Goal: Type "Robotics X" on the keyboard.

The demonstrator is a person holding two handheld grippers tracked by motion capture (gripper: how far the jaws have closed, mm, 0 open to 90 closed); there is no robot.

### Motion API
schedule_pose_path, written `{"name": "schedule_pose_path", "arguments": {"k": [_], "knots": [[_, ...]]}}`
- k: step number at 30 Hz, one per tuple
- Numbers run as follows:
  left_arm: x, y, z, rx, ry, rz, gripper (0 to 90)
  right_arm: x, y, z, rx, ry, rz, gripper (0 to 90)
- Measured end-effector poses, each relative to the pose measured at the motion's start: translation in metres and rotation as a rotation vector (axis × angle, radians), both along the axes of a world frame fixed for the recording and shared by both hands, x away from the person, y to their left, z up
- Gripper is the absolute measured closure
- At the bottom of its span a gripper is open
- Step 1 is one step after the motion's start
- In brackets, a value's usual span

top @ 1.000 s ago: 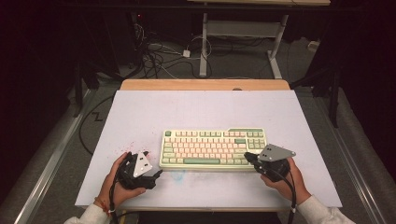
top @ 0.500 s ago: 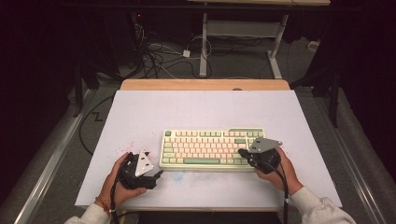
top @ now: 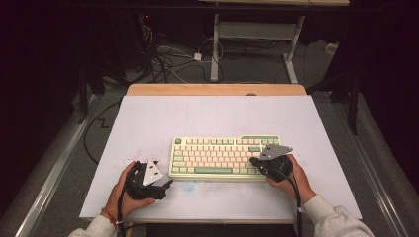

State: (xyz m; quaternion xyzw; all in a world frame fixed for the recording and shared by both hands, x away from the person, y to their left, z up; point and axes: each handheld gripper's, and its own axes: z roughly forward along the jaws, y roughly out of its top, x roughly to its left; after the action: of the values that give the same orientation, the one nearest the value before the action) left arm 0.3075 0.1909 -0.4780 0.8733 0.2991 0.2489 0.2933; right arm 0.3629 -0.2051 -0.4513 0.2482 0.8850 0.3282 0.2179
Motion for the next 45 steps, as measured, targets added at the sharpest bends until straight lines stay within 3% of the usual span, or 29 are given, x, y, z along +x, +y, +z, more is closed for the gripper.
{"name": "schedule_pose_path", "arguments": {"k": [11,15,18,23,27,30,33,36,42,45], "knots": [[0.000,0.000,-0.001,0.016,0.007,0.004,19.2,-0.004,-0.003,-0.005,0.005,-0.008,-0.007,89.8],[-0.001,0.001,0.001,0.008,0.002,0.006,19.5,-0.004,-0.005,-0.006,0.016,-0.003,-0.009,89.8],[-0.002,0.004,0.003,-0.024,0.001,0.013,22.5,-0.005,-0.006,-0.006,0.017,-0.005,-0.013,89.8],[-0.004,0.007,0.010,-0.076,0.004,0.009,36.5,-0.005,-0.006,-0.006,0.016,-0.009,-0.016,89.8],[-0.003,0.010,0.015,-0.105,0.020,0.004,60.4,-0.005,-0.006,-0.006,0.015,-0.008,-0.018,89.8],[-0.003,0.011,0.019,-0.112,0.028,0.000,74.2,-0.005,-0.006,-0.006,0.012,-0.007,-0.015,89.8],[-0.004,0.011,0.021,-0.093,0.018,-0.015,84.7,-0.005,-0.006,-0.006,0.011,-0.008,-0.015,89.9],[-0.003,0.012,0.022,-0.114,0.032,-0.017,87.1,-0.005,-0.006,-0.006,0.009,-0.010,-0.014,89.9],[0.001,0.010,0.023,-0.102,0.055,0.005,87.0,-0.005,-0.006,-0.006,0.008,-0.013,-0.015,89.9],[0.004,0.010,0.025,-0.125,0.065,0.016,86.9,-0.006,-0.006,-0.006,0.005,-0.014,-0.015,89.9]]}}
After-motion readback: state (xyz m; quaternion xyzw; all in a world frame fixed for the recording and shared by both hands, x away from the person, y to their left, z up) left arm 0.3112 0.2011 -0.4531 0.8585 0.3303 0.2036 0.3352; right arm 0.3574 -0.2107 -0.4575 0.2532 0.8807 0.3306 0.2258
